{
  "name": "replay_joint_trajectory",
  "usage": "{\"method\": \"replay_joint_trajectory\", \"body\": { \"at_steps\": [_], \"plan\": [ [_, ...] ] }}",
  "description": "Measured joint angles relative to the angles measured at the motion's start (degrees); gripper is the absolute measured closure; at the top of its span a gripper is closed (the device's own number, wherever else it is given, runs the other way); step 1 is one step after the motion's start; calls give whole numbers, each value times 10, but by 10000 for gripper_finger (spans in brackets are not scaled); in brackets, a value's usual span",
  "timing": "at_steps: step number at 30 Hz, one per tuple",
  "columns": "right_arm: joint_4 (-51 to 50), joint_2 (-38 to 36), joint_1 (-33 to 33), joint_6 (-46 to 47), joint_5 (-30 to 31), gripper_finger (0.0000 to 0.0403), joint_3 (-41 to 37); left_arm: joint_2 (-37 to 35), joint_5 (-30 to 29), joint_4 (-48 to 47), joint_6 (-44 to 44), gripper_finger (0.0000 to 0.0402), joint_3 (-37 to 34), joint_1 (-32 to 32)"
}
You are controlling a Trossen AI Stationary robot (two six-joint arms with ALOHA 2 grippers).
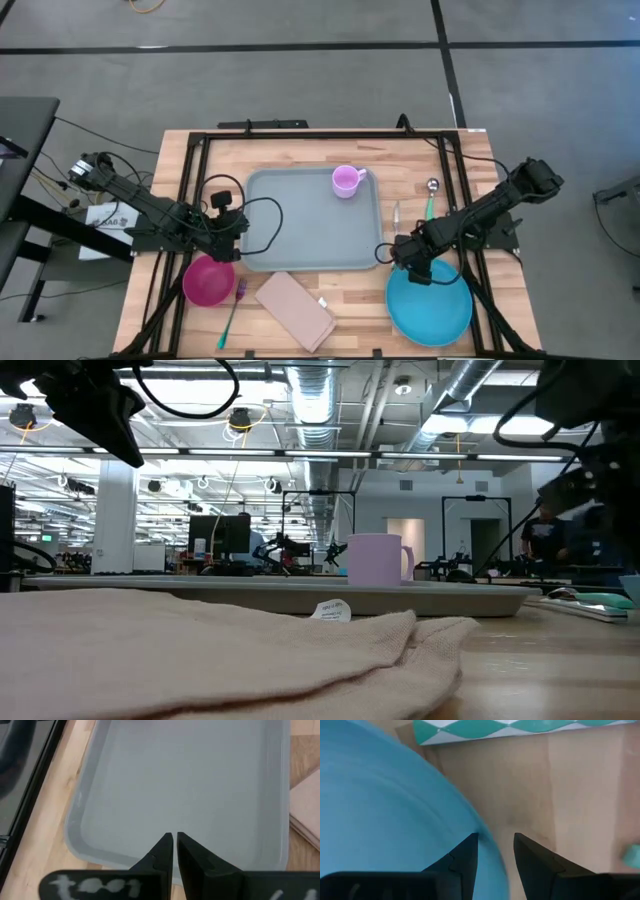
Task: Set up tray
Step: Put the blue plate on the gray tray to the bottom left of the pink mug
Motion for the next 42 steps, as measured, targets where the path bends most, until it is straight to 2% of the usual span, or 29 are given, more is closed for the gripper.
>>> {"method": "replay_joint_trajectory", "body": {
  "at_steps": [11, 19, 24, 27, 30, 33, 39, 42],
  "plan": [
    [134, 0, -1, 3, -12, 294, -29, 0, 0, 1, 0, 388, 0, 0],
    [168, -2, 1, 77, -29, 391, -27, 0, -1, 1, -1, 388, 0, 0],
    [214, 0, 1, 120, -76, 392, -29, 0, -1, 1, -6, 388, 0, 0],
    [264, 1, 1, 118, -102, 399, -29, 0, -1, 1, -6, 388, 0, 0],
    [311, 1, 0, 90, -104, 398, -28, 0, -1, 1, -6, 388, 0, 0],
    [324, 1, -9, 22, -73, 400, -12, 0, -1, 1, -6, 388, 0, 0],
    [362, 1, -51, -69, 46, 399, 26, 0, -1, 1, -5, 388, 0, 0],
    [410, 1, -81, -76, 53, 401, 31, 0, -1, 1, -5, 388, 0, 0]
  ]
}}
